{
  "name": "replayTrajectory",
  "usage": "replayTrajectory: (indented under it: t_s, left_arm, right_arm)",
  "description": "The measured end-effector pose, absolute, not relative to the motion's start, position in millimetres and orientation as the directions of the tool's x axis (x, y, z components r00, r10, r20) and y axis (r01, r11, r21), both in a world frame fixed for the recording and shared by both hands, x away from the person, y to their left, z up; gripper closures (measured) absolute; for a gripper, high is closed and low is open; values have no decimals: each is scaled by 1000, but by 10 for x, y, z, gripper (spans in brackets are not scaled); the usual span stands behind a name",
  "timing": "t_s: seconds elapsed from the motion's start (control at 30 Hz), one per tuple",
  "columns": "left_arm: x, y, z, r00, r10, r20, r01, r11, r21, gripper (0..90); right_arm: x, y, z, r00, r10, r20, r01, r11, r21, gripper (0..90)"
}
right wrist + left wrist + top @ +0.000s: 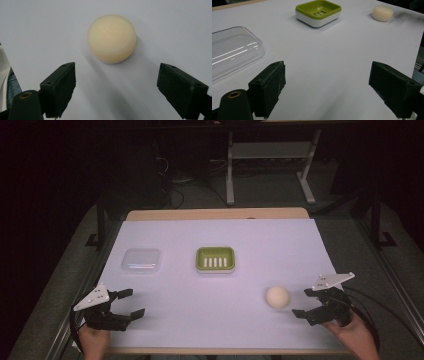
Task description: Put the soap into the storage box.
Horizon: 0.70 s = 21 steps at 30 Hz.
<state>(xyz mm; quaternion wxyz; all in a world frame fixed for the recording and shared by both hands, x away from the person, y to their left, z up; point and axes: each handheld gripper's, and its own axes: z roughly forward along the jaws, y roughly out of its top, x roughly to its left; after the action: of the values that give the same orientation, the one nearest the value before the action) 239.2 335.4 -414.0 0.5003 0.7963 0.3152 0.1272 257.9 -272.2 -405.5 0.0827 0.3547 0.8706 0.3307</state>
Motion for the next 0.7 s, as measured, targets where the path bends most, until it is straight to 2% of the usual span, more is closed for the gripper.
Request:
replayTrajectory:
  t_s: [0.7]
  left_arm:
    - [2388,3350,-4130,770,629,-105,368,-303,879,132]
  right_arm:
    - [2868,-2372,-4045,-753,655,57,558,590,584,138]
